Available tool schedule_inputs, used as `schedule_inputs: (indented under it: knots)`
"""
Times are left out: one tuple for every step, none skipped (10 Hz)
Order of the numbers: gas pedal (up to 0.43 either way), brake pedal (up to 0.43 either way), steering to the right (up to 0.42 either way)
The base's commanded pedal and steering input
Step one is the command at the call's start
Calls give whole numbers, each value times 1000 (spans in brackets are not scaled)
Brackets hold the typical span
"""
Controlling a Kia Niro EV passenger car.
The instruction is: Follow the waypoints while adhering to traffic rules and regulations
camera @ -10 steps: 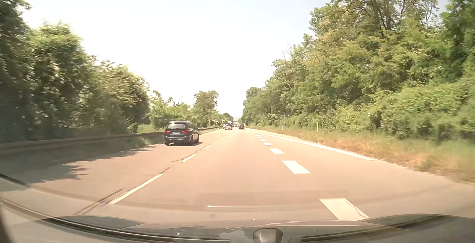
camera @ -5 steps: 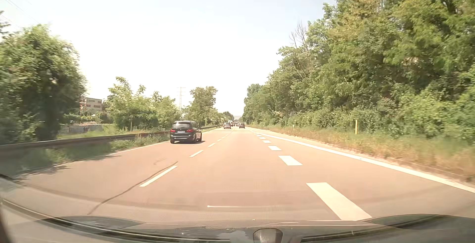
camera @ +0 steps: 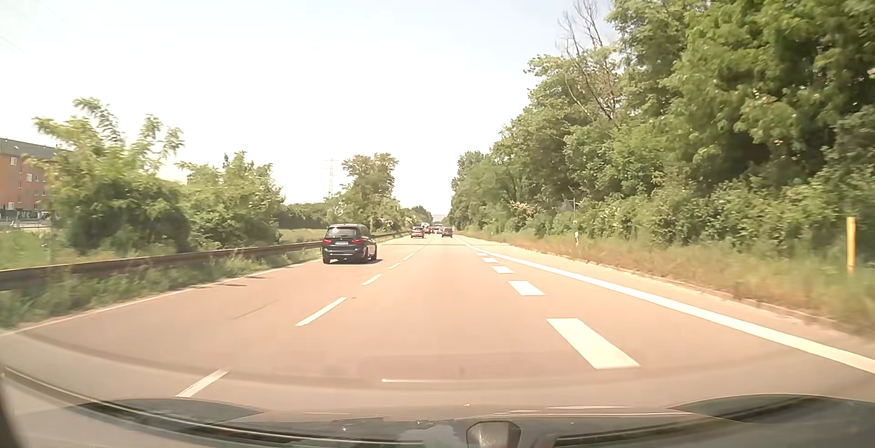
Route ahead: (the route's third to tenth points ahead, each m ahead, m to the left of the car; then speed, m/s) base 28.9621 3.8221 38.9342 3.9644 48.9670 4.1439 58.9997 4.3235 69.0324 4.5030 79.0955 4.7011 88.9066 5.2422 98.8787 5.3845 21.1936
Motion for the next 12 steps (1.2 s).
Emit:
schedule_inputs:
  knots:
    - [98, 0, -1]
    - [87, 0, -1]
    - [87, 0, -1]
    - [98, 0, -1]
    - [98, 0, -1]
    - [98, 0, -1]
    - [98, 0, -1]
    - [98, 0, -1]
    - [98, 0, -1]
    - [98, 0, -1]
    - [98, 0, -1]
    - [98, 0, -1]
